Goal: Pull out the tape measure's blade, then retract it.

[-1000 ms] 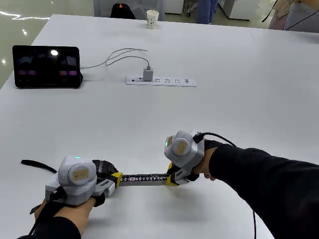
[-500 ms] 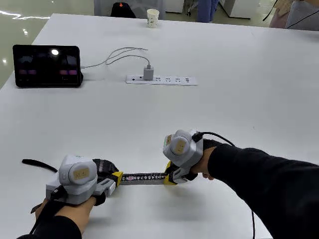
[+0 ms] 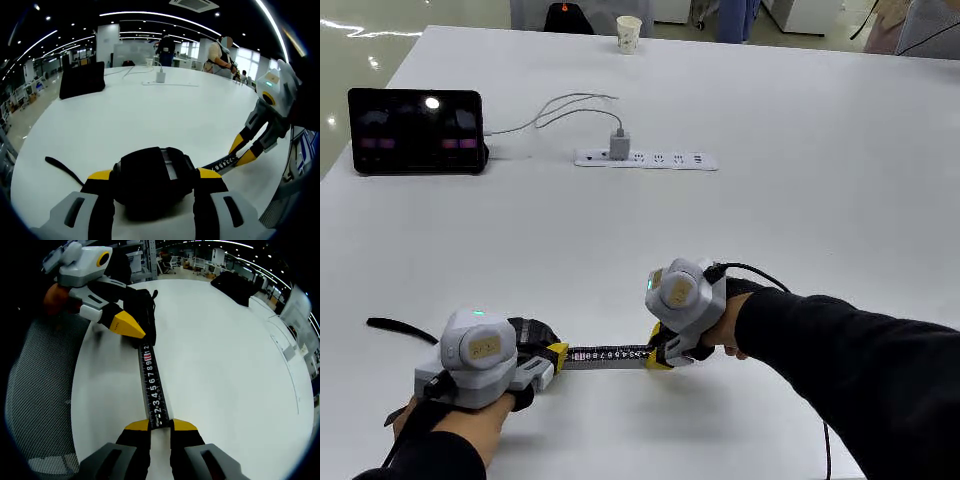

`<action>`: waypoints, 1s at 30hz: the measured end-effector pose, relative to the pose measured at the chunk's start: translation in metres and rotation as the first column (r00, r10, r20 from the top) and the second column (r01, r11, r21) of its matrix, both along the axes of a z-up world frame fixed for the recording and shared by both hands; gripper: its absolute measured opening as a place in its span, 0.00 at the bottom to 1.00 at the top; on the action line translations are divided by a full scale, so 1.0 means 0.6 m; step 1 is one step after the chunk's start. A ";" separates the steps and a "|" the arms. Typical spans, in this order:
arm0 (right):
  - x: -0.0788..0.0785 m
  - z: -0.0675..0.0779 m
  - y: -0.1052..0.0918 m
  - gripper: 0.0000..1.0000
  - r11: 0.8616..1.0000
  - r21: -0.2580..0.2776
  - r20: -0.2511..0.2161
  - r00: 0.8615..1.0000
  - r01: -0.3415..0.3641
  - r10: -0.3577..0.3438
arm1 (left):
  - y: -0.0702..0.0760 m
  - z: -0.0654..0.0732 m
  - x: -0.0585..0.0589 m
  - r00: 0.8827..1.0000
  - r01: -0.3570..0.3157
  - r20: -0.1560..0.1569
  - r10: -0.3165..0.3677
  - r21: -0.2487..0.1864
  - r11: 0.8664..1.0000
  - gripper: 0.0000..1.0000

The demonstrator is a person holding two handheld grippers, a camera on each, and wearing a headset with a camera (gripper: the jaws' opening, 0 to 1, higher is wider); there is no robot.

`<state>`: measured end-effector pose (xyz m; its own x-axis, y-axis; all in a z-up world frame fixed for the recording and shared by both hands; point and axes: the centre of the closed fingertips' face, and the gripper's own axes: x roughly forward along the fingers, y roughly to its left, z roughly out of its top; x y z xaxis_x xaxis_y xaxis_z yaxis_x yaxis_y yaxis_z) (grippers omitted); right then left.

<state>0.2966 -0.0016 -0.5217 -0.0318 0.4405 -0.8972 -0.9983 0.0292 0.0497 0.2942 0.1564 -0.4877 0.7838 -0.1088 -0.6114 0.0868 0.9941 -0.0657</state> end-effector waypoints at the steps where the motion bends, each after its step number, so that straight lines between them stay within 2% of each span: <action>1: 0.000 0.000 0.001 0.11 1.000 0.001 0.001 1.000 -0.003 0.003 | 0.000 0.000 0.000 1.000 -0.003 0.002 0.003 0.000 1.000 0.59; 5: -0.001 0.000 0.004 0.11 1.000 0.006 0.002 1.000 -0.003 0.003 | 0.001 0.000 0.000 1.000 -0.004 0.003 0.004 -0.003 1.000 0.59; 13: -0.002 -0.001 0.010 0.11 1.000 0.026 0.002 1.000 0.001 -0.001 | 0.004 0.001 -0.002 1.000 -0.002 -0.004 0.002 -0.042 0.999 0.58; 30: -0.004 0.001 0.028 0.11 0.999 0.046 -0.006 1.000 -0.012 0.013 | 0.004 0.002 -0.004 1.000 0.017 -0.012 -0.018 -0.061 0.998 0.58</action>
